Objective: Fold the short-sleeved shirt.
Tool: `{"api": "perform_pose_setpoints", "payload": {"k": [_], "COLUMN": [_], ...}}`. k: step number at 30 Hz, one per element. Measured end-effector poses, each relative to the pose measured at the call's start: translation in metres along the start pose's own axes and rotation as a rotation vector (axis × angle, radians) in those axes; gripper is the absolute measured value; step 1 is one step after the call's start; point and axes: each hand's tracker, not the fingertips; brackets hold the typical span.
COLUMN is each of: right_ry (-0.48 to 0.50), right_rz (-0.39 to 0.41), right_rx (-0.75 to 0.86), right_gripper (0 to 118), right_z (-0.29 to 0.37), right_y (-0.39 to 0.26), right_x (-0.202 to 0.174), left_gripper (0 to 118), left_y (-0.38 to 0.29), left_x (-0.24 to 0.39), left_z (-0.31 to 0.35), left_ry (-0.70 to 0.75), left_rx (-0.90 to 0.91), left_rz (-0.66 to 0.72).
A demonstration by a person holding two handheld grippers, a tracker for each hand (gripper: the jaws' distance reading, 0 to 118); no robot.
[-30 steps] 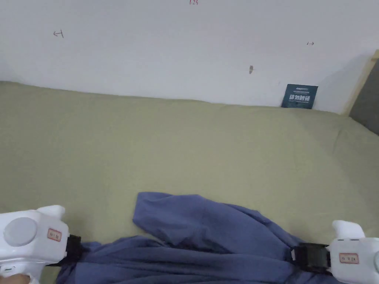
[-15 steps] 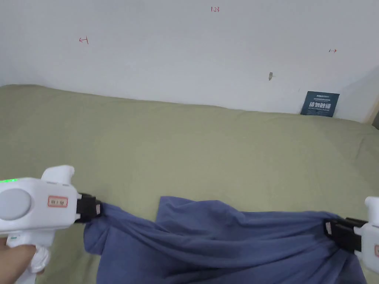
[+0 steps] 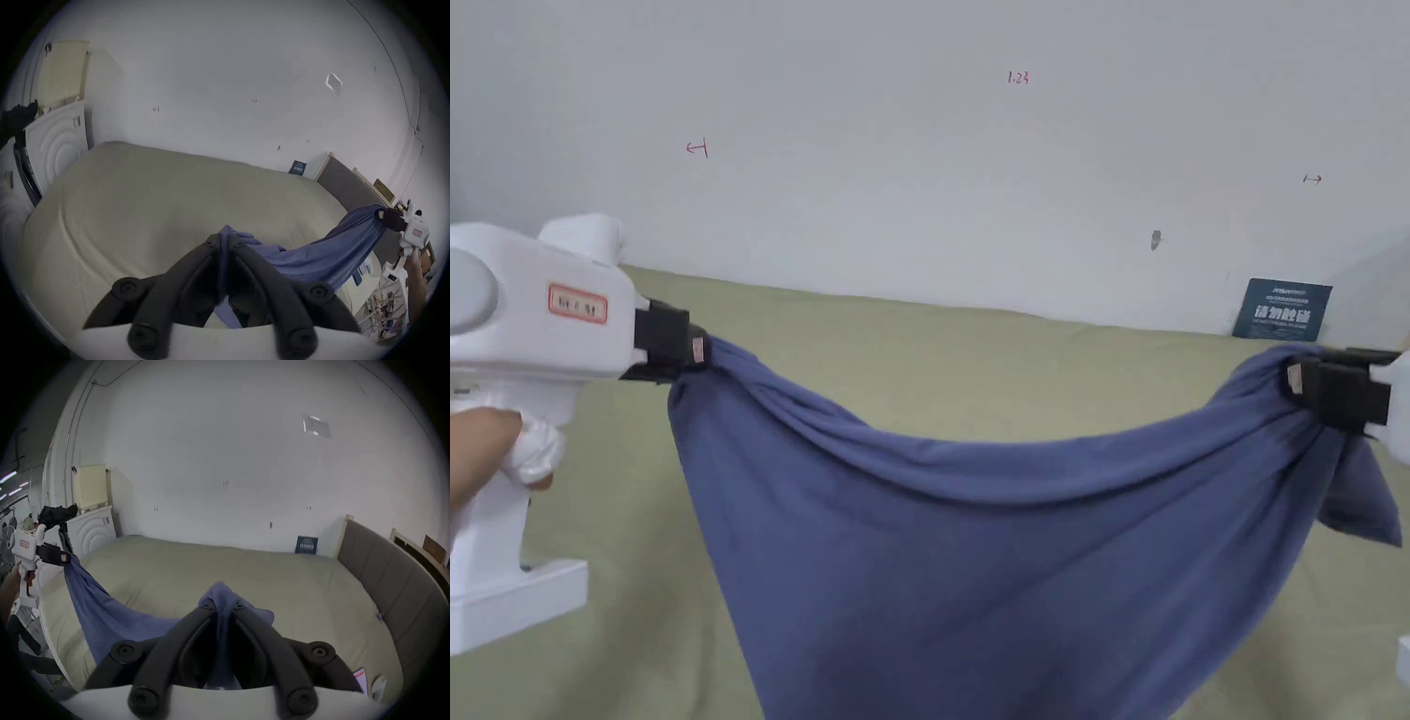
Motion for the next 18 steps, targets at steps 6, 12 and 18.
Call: {"api": "perform_pose_setpoints", "payload": {"k": [6, 12, 18], "right_ry": [-0.025, -0.050, -0.044], "right_rz": [0.032, 0.015, -0.090], "right_rx": [0.066, 0.125, 0.156], "right_gripper": [7, 7, 7], "right_z": [-0.024, -0.050, -0.073], "right_y": [0.053, 0.090, 0.091], "right_x": [0.002, 0.013, 0.033], "left_gripper": [6, 6, 6], "left_y": [0.050, 0.085, 0.099], "left_x": [-0.004, -0.007, -0.014], "left_z": [0.004, 0.007, -0.002], "left_ry": [0.045, 0.130, 0.117], "left_rx": [0.064, 0.209, 0.226], "left_rz": [-0.034, -0.012, 0.028]}}
